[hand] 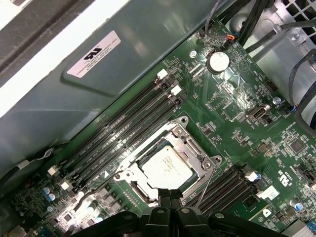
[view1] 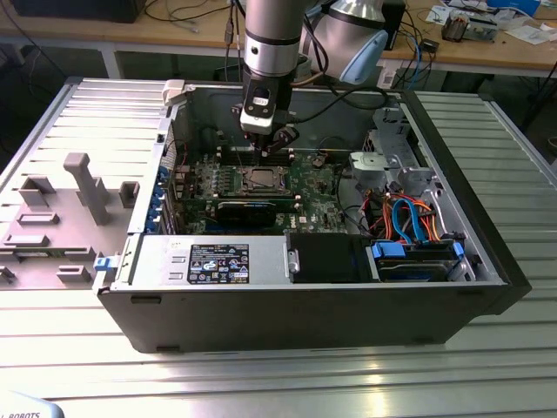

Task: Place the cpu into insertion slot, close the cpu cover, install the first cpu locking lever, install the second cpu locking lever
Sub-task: 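Install the first cpu locking lever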

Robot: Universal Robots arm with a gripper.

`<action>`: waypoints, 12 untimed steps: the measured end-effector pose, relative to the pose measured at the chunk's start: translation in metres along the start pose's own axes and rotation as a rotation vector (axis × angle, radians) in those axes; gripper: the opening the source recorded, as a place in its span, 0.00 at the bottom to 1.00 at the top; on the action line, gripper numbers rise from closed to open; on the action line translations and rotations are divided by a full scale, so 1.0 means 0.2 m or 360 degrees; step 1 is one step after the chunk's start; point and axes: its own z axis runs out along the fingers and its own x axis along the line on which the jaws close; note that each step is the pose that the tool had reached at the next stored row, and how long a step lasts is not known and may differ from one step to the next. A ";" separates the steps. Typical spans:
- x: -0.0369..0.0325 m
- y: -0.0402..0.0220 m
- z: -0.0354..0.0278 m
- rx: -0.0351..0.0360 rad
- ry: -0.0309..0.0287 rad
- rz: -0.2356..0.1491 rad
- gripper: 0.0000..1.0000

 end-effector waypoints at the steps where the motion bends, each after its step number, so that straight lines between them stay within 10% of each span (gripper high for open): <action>1: 0.000 0.000 0.000 0.0000 -0.00001 -0.0001 0.11; 12: 0.000 0.000 0.000 0.0000 -0.00010 -0.0019 0.11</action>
